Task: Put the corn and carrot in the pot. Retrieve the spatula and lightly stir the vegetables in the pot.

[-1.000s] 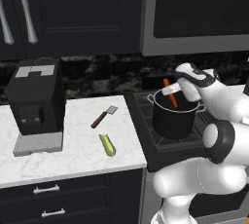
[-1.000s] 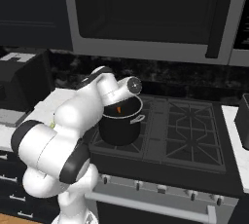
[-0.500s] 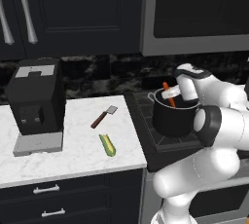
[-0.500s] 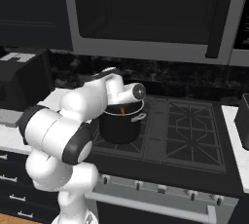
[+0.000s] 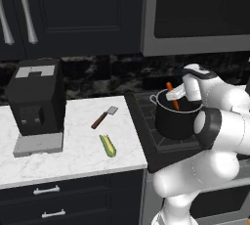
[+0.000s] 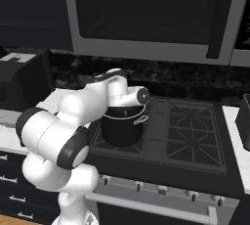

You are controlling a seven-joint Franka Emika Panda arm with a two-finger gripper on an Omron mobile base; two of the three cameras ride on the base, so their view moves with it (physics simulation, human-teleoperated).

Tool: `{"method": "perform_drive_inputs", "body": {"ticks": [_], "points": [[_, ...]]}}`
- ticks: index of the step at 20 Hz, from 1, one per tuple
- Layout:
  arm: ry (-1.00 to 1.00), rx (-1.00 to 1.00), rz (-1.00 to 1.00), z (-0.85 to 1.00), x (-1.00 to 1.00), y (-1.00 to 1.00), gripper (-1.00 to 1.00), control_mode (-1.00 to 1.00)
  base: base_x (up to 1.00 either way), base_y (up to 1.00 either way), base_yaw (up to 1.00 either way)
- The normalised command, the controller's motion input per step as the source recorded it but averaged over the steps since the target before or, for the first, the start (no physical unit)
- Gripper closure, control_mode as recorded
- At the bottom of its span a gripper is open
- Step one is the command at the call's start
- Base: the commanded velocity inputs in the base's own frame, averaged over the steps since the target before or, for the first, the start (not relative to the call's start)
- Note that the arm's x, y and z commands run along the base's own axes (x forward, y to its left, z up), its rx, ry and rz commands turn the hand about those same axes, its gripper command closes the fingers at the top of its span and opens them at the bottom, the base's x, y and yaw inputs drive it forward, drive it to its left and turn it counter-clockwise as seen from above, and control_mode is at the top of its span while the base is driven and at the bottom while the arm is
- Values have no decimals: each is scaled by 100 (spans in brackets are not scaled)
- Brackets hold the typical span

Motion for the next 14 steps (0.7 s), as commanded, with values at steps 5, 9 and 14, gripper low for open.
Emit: {"method": "perform_drive_inputs", "body": {"ticks": [5, 9, 14], "points": [[-4, 0, -1, -10, -15, 2, 100, -100, 0, 0, 0], [0, 0, -5, -24, 0, 0, 100, -100, 0, 0, 0], [0, 0, -5, -33, 0, 0, 100, -100, 0, 0, 0]]}}
